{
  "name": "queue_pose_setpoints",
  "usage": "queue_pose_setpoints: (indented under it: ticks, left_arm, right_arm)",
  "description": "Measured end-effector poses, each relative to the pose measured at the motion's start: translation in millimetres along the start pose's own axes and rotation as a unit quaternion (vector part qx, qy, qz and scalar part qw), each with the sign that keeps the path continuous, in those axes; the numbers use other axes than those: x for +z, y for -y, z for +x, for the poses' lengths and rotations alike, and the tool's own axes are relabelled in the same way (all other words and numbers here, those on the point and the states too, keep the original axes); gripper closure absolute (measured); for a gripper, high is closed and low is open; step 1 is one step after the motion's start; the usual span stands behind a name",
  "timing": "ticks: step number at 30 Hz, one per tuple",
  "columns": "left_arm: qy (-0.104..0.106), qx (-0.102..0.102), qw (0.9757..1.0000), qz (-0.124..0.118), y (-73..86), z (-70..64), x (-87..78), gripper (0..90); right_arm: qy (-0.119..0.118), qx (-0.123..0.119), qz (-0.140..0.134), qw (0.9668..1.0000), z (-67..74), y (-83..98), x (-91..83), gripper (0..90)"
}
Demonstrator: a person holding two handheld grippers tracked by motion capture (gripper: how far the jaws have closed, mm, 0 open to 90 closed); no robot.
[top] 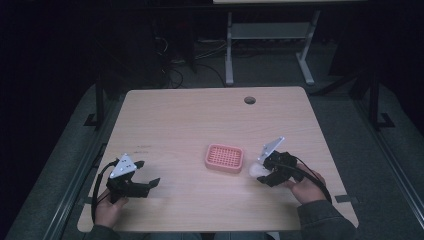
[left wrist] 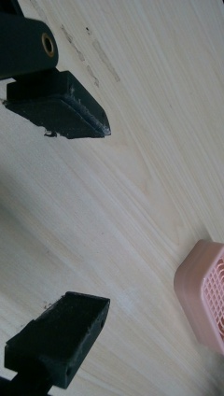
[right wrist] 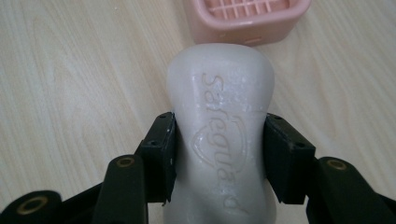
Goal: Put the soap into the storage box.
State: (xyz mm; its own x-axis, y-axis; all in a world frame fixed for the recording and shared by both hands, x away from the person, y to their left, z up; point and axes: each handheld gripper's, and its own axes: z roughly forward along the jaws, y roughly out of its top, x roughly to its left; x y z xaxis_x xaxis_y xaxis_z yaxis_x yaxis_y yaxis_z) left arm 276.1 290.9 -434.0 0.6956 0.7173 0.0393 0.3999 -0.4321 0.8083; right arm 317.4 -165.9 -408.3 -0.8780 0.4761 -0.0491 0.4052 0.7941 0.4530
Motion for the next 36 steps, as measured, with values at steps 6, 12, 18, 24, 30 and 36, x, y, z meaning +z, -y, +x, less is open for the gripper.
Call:
queue_pose_setpoints:
  ticks: [6, 12, 18, 24, 30, 36]
  left_arm:
    - [0.001, -0.003, 1.0, 0.0, 0.1, -0.5, 0.0, 14.5]
    - [0.0, -0.002, 1.0, -0.002, 0.2, -0.6, 0.7, 14.5]
    - [0.0, -0.001, 1.0, -0.002, 0.2, -0.7, 0.9, 14.5]
    - [0.001, 0.0, 1.0, -0.002, 0.2, -0.6, 1.2, 14.5]
    - [0.001, -0.001, 1.0, -0.001, 0.2, -0.4, 0.9, 14.5]
    - [0.001, -0.002, 1.0, -0.001, 0.0, -0.4, 0.8, 14.5]
  right_arm:
    - [0.001, -0.014, -0.002, 0.9999, -3.0, -13.8, -3.6, 48.8]
    - [-0.003, -0.021, -0.006, 0.9998, -5.1, -22.6, -2.4, 48.8]
    - [-0.006, -0.024, -0.005, 0.9997, -6.8, -28.8, -0.4, 48.8]
    - [-0.008, -0.028, -0.008, 0.9995, -9.7, -37.4, -2.1, 48.8]
    - [-0.01, -0.032, -0.01, 0.9994, -11.3, -46.9, -1.5, 48.8]
    - [-0.012, -0.039, -0.006, 0.9991, -14.2, -54.9, 0.5, 48.8]
